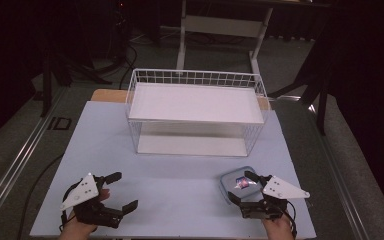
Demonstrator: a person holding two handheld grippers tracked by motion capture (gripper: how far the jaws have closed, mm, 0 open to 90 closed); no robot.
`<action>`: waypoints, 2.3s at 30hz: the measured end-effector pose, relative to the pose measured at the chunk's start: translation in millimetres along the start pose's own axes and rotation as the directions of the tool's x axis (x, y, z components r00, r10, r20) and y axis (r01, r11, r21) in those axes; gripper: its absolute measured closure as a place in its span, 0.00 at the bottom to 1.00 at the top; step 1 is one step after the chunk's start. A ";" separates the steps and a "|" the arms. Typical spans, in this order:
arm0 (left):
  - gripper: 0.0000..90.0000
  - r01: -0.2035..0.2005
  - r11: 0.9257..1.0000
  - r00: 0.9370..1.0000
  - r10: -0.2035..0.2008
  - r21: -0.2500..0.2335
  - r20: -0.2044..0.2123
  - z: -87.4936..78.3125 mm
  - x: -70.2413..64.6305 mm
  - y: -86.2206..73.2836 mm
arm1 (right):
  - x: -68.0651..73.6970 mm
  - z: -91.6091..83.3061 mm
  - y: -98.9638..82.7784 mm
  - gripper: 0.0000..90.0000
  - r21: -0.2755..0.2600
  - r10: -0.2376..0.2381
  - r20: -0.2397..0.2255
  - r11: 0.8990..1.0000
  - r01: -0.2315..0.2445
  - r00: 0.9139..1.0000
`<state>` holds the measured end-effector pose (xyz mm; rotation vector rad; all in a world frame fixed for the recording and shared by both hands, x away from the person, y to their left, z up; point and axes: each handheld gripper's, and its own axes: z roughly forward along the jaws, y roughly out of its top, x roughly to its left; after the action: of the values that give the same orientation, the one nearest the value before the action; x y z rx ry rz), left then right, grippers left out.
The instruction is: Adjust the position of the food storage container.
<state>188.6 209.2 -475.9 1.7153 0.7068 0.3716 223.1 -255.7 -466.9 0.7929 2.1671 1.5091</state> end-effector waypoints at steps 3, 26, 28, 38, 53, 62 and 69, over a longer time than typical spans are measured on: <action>0.01 0.001 1.000 1.000 -0.001 -0.010 -0.001 -0.9 -0.7 0.8 | 4.0 -0.6 2.7 0.15 -0.002 0.019 -0.022 1.000 -0.019 1.000; 0.01 -0.015 1.000 1.000 0.015 0.013 0.011 3.9 -4.8 -0.6 | -39.7 -0.1 61.5 0.21 -0.015 0.075 -0.005 0.997 -0.075 0.997; 0.01 -0.016 1.000 1.000 0.016 0.012 0.011 4.0 -5.0 -0.7 | -44.7 1.1 59.7 0.26 -0.005 0.084 0.004 0.996 -0.084 0.996; 0.01 -0.022 1.000 1.000 0.022 0.022 0.011 5.7 -5.6 -1.2 | -82.4 9.9 14.4 0.80 0.156 0.073 0.147 0.983 -0.096 0.986; 0.01 -0.027 0.999 1.000 0.027 0.023 0.013 6.5 -6.4 -0.9 | -100.1 -2.3 -44.3 1.00 0.339 0.111 0.271 0.919 -0.203 0.956; 0.01 -0.031 0.999 0.999 0.031 0.021 0.009 6.4 -6.2 -0.7 | -89.5 -6.5 -63.5 1.00 0.408 0.153 0.227 0.882 -0.236 0.962; 0.01 -0.037 0.999 0.999 0.037 0.027 0.012 7.6 -6.7 -0.7 | -75.2 1.4 -60.5 1.00 0.418 0.147 0.184 0.883 -0.212 0.972</action>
<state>187.7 199.3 -477.8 1.7570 0.6755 0.3794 267.7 -318.8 -524.6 1.2408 2.4022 1.0019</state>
